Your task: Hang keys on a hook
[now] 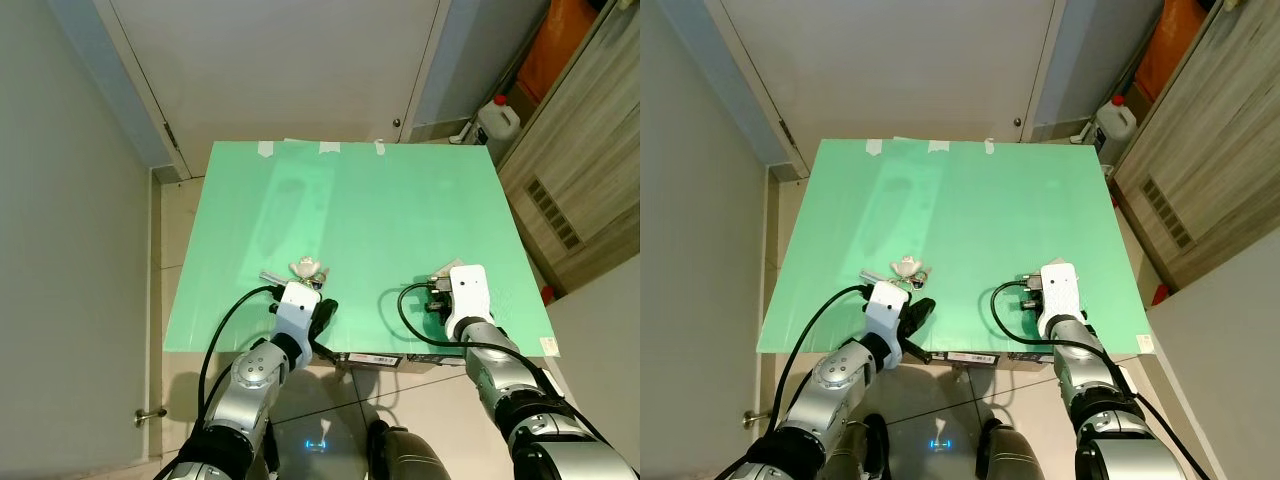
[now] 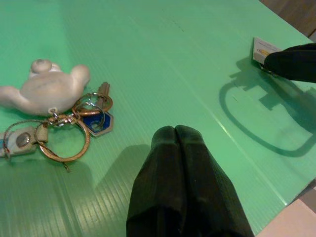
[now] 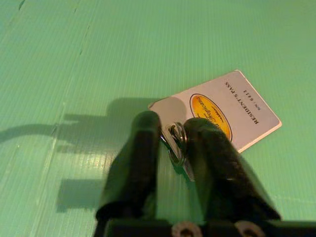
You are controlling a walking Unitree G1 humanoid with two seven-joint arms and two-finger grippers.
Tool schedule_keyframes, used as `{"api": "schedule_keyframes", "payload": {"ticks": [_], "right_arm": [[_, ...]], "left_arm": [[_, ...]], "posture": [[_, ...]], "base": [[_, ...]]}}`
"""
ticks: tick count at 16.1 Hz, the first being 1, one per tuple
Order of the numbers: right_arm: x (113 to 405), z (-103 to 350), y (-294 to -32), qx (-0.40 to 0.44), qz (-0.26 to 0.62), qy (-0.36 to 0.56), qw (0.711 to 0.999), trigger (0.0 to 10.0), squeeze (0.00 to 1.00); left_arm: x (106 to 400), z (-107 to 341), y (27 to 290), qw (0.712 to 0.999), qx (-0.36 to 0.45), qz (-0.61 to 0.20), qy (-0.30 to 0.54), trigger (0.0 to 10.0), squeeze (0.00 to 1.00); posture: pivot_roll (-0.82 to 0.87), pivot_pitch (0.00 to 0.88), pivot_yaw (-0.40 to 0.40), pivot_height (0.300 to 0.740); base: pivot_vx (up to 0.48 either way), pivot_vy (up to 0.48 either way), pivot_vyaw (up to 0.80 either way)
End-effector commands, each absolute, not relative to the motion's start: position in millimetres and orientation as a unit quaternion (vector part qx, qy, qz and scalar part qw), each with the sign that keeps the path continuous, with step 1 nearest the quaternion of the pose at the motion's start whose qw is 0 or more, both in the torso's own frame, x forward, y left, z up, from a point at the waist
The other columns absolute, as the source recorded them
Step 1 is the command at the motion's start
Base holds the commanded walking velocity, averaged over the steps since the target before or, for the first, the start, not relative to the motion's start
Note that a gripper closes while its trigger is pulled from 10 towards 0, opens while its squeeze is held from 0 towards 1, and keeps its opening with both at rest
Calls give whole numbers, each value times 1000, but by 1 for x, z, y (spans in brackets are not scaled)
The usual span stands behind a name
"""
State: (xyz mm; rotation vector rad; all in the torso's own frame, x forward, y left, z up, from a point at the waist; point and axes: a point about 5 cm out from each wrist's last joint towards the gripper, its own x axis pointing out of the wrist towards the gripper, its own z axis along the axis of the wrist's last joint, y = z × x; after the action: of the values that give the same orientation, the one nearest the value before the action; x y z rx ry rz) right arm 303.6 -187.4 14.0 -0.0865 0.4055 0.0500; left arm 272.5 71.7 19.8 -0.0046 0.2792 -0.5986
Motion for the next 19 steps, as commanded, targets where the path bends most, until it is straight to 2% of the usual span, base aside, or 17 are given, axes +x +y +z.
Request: {"api": "schedule_keyframes", "payload": {"ticks": [1, 10, 17, 19], "right_arm": [[296, 5, -189, -41, 24, 222, 974, 0, 0], [302, 12, -187, -26, 23, 202, 979, 0, 0], [326, 60, -194, 64, 31, 73, 995, 0, 0], [331, 84, -186, 129, 85, 14, 988, 0, 0]], "left_arm": [[270, 18, 73, 946, 3, -293, 141, 10000, 0], [272, 21, 74, 946, 9, -292, 139, 10000, 0], [280, 25, 72, 946, 11, -296, 133, 10000, 0], [285, 29, 72, 947, 13, -296, 126, 10000, 0]], "posture": [[-49, 242, 1, 740], [-56, 231, 2, 740], [-82, 188, 10, 740], [-85, 175, 10, 740]], "base": [[0, 0, 0], [0, 0, 0], [0, 0, 0], [0, 0, 0]]}}
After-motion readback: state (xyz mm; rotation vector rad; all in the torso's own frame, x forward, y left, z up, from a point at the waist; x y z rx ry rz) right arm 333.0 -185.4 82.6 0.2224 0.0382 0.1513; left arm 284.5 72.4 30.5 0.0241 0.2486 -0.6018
